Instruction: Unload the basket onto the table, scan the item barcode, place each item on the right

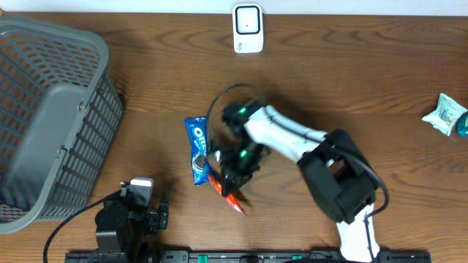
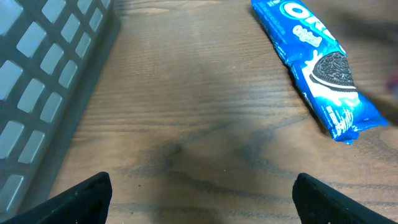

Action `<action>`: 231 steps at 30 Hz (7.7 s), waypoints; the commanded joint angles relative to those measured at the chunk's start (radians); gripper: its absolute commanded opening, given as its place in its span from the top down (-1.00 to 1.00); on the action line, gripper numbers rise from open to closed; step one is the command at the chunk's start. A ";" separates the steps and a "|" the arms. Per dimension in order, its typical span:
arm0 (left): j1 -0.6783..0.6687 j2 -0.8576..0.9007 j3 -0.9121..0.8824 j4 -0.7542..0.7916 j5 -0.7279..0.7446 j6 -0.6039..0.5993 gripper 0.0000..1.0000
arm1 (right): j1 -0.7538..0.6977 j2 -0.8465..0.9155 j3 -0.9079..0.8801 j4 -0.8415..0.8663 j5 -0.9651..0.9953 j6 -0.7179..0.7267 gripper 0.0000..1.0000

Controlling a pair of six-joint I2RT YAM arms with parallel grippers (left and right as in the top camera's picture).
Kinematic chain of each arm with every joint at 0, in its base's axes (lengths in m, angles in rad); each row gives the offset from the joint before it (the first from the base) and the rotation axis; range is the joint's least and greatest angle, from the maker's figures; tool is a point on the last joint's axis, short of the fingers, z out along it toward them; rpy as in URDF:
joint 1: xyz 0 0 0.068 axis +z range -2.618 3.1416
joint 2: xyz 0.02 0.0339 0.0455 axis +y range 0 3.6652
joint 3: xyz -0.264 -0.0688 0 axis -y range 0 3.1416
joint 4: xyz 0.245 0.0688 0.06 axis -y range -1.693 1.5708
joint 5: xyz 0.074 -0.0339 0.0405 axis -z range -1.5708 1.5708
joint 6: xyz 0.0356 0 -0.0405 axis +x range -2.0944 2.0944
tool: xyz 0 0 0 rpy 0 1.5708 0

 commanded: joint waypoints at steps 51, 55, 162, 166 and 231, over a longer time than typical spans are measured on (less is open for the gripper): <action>0.004 0.000 -0.002 -0.002 0.010 0.009 -0.86 | -0.105 0.005 0.008 -0.179 -0.581 -1.072 0.98; 0.004 0.000 -0.002 -0.003 0.010 0.010 -0.86 | -0.117 0.005 0.008 -0.242 -0.581 -1.004 0.98; 0.004 0.000 -0.002 -0.003 0.010 0.009 -0.86 | -0.995 0.597 1.209 -0.276 1.449 0.466 0.97; 0.004 0.000 -0.002 -0.003 0.010 0.009 -0.86 | -1.050 0.596 1.196 -0.258 1.451 0.442 0.56; 0.004 0.000 -0.002 -0.002 -0.134 0.043 -0.86 | 0.301 0.398 0.755 0.007 1.175 0.993 -0.12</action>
